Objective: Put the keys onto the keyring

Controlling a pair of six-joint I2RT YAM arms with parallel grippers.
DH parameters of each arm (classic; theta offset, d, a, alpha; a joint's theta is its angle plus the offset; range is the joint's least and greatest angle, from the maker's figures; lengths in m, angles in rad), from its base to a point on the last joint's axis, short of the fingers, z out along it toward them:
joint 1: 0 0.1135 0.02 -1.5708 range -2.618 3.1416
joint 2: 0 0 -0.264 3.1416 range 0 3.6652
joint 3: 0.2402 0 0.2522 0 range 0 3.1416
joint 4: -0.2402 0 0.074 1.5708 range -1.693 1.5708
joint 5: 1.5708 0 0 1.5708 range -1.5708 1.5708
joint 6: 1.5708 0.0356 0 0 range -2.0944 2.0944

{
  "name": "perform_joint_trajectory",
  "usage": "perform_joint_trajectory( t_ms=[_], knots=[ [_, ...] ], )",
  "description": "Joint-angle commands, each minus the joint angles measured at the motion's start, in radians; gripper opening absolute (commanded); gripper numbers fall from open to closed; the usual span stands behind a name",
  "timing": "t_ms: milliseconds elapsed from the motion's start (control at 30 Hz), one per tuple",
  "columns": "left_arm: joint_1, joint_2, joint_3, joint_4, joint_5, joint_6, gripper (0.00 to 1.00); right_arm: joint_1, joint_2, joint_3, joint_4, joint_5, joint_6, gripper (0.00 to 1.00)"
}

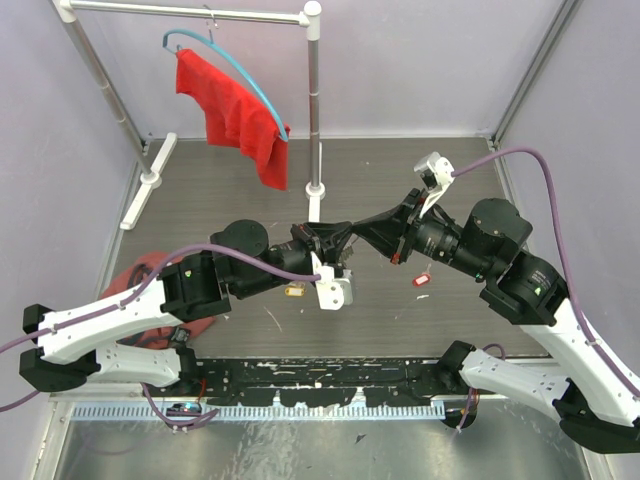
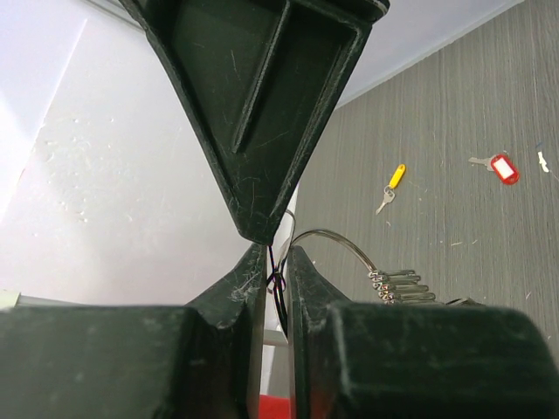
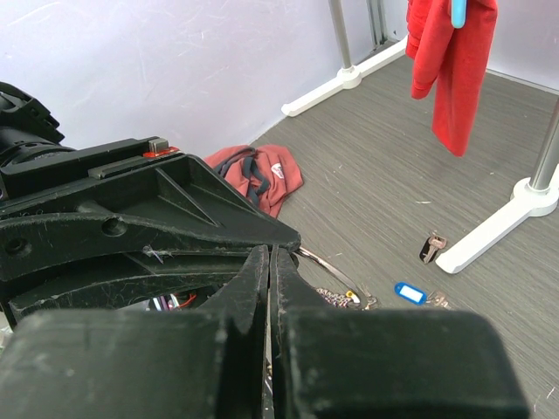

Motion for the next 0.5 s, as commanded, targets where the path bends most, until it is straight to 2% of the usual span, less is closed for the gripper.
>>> perform_joint_trajectory(
  t_ms=[0,467],
  knots=[
    [0.004,-0.011,0.012,0.054,-0.030,-0.006,0.18,0.002,-0.022,0.010,0.060,-0.031,0.005,0.01],
    [0.003,-0.013,0.003,0.068,-0.048,-0.003,0.22,0.003,-0.030,0.008,0.060,-0.032,-0.002,0.01]
  ],
)
